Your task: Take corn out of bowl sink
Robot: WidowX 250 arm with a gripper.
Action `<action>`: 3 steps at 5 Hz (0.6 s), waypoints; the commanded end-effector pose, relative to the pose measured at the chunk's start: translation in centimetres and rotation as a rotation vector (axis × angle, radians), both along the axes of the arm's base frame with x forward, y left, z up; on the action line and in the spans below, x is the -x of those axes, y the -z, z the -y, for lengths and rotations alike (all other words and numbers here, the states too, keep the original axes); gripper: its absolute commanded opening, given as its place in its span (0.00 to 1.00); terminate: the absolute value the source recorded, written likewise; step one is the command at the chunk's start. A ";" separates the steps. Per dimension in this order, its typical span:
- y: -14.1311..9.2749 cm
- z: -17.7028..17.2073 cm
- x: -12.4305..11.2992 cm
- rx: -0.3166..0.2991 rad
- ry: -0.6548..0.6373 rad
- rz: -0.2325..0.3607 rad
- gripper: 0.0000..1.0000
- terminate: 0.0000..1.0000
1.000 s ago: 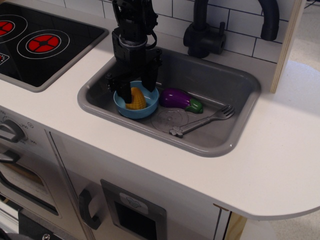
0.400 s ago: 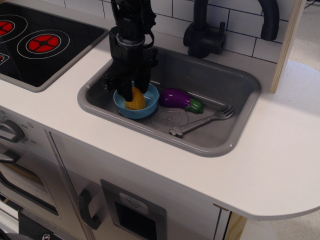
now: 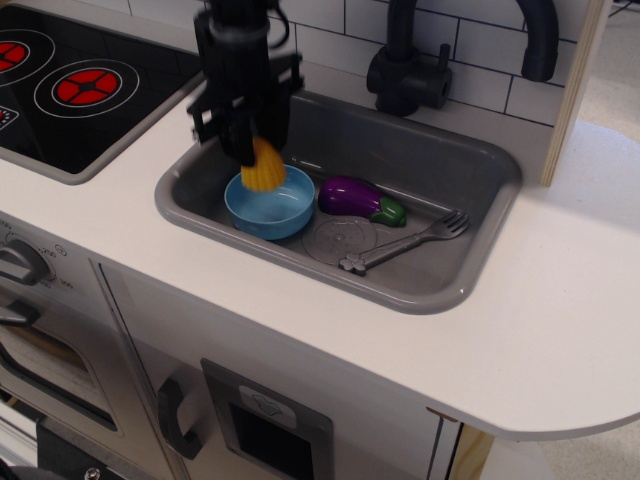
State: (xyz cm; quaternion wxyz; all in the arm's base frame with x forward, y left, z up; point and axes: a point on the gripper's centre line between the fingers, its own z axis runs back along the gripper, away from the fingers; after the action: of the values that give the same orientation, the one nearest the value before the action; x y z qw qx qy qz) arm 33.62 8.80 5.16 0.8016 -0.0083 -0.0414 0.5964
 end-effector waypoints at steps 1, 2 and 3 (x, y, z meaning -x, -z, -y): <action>-3.5 4.3 0.3 0.044 0.095 0.033 0.00 0.00; -2.7 6.8 1.3 0.081 0.100 0.038 0.00 0.00; -1.5 8.6 1.9 0.125 0.078 -0.015 0.00 0.00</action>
State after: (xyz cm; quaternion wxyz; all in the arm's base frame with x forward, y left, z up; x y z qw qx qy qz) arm 31.47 0.02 5.40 0.8233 -0.0461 0.0168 0.5654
